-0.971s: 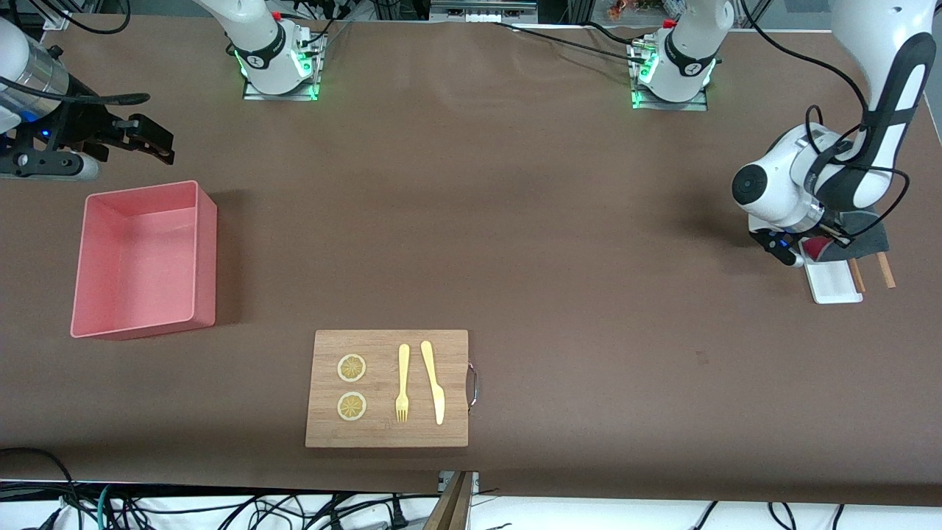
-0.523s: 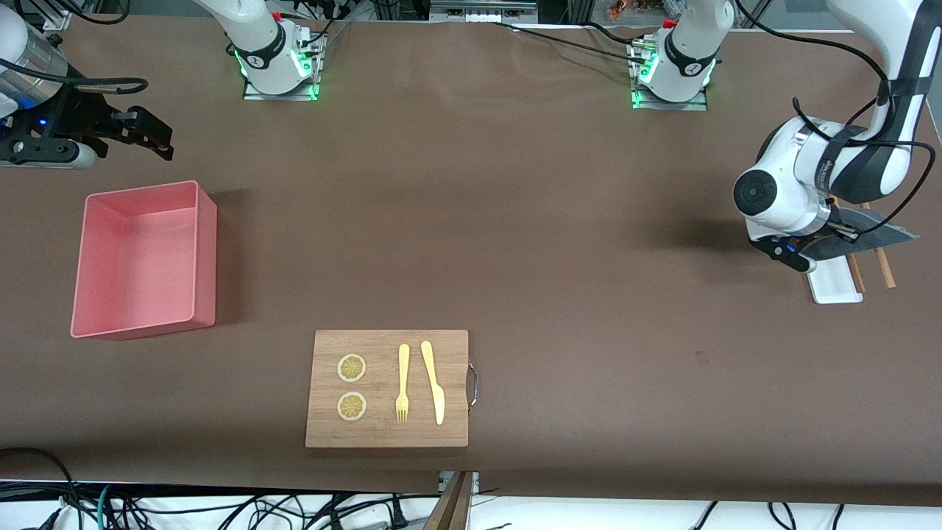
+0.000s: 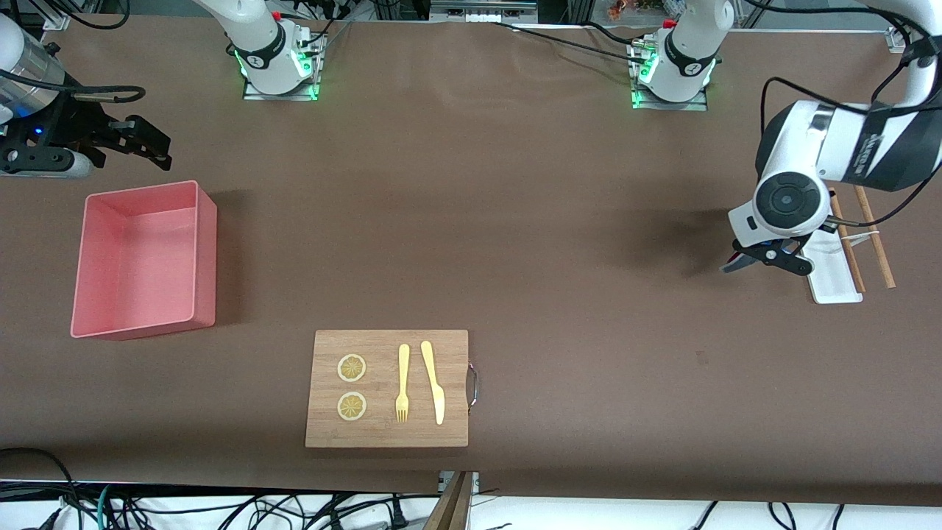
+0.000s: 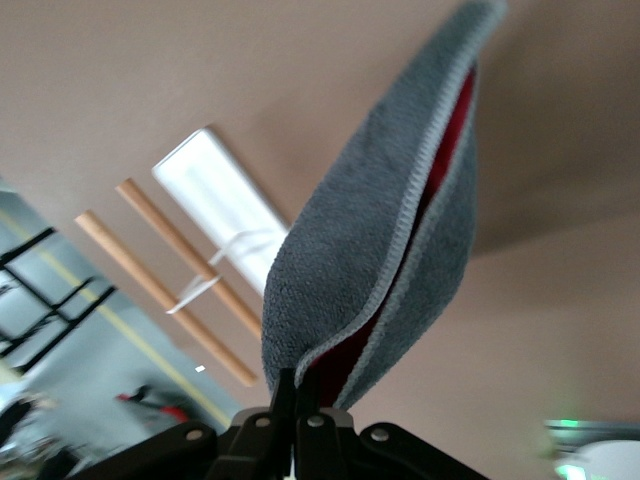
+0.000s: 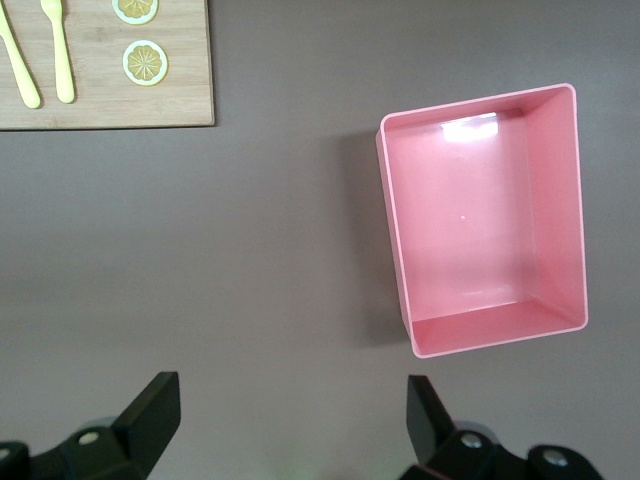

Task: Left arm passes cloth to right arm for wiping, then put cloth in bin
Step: 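Lift the cloth with the left gripper and carry it toward the table middle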

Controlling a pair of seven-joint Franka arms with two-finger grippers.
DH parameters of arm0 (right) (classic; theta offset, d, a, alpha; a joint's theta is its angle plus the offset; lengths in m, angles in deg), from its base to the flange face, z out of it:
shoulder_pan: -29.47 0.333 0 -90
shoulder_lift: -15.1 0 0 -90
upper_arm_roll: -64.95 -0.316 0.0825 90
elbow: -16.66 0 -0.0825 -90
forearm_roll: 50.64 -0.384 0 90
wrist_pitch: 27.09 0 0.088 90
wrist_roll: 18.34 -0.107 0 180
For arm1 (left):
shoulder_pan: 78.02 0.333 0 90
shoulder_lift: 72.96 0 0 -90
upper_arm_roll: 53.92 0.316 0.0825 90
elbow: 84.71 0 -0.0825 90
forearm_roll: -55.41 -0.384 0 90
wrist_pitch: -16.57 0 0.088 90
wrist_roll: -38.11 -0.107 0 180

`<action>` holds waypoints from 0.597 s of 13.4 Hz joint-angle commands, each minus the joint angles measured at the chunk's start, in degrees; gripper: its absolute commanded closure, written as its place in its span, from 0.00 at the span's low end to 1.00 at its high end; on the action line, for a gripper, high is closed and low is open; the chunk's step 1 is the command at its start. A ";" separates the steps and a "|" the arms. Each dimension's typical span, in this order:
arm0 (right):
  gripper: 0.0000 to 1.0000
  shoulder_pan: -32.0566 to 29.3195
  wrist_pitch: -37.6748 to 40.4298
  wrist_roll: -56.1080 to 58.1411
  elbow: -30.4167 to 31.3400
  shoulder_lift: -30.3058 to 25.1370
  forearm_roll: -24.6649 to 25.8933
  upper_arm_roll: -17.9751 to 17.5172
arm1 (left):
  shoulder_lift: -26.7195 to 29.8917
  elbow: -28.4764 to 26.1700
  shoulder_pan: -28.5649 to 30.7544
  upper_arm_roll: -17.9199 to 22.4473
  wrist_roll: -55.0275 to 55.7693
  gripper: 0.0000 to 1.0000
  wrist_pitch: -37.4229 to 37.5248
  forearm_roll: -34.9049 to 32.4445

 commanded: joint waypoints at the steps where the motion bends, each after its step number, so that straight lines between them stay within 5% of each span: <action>1: 0.00 -0.76 0.46 -0.04 -1.50 0.85 0.35 -0.74 | -3.85 11.99 -4.09 -0.38 -0.02 1.00 7.99 7.10; 8: 0.00 -3.57 0.46 0.13 -1.68 0.85 0.17 -2.50 | -7.28 20.62 -12.18 -0.46 23.68 1.00 9.07 34.69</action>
